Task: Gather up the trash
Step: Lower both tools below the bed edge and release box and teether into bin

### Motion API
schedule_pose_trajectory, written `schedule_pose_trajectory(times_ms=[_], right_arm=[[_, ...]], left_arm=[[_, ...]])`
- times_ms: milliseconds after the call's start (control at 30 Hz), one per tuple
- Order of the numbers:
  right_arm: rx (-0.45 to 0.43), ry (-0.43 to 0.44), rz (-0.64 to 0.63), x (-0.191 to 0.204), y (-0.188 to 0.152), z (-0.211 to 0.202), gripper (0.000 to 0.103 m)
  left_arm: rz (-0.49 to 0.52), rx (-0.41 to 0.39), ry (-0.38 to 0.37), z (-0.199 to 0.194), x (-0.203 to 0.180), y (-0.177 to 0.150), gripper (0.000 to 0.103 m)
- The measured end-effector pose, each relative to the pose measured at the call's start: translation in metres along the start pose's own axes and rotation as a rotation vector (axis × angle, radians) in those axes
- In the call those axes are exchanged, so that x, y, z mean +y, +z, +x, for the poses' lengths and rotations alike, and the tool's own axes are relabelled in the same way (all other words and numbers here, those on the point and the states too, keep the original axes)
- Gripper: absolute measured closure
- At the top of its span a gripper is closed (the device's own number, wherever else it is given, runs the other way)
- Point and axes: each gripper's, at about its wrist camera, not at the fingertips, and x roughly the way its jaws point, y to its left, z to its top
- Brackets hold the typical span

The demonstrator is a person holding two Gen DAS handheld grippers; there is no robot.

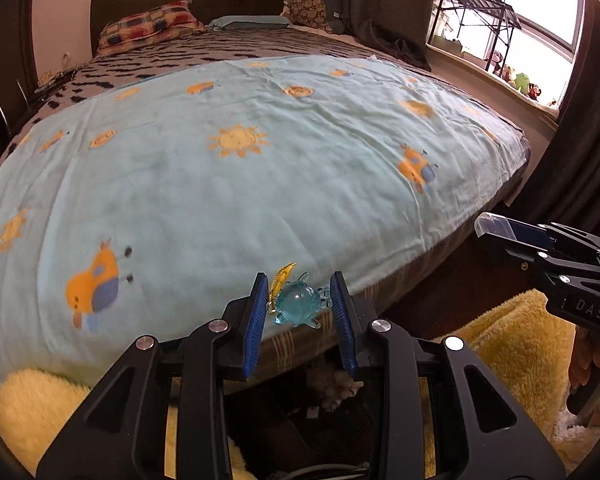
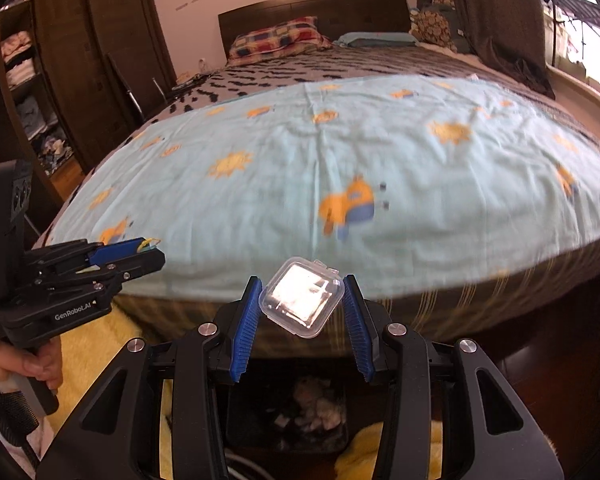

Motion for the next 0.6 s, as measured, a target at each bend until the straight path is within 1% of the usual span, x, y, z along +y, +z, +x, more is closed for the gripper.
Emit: schedule_pose_trajectory(times_ms=[100,200,300,467,600], right_arm=[[0.035,0.003,-0.005,0.004,-0.019,0.006,0.061],[0.084,0.015,0.018,0.003,-0.037,0.02,0.061],[0.12,0.013,0.037,0.003,-0.051,0.033,0.061],[0.193,0.023,0.075,0.003,-0.071,0.062,0.061],[0.253,0.026,0.118,-0.006,-0.082,0.088,0.061]], left_arm=[[-0.008,0.038,-0.004,0.008,-0.006,-0.029,0.073],[-0.029,0.108,-0.019,0.026,-0.006,-0.057,0.073],[-0.06,0.168,-0.029,0.045,-0.003,-0.077,0.073],[-0.08,0.207,-0.034,0.071,-0.005,-0.091,0.073],[-0.096,0.25,-0.061,0.093,-0.013,-0.102,0.073]])
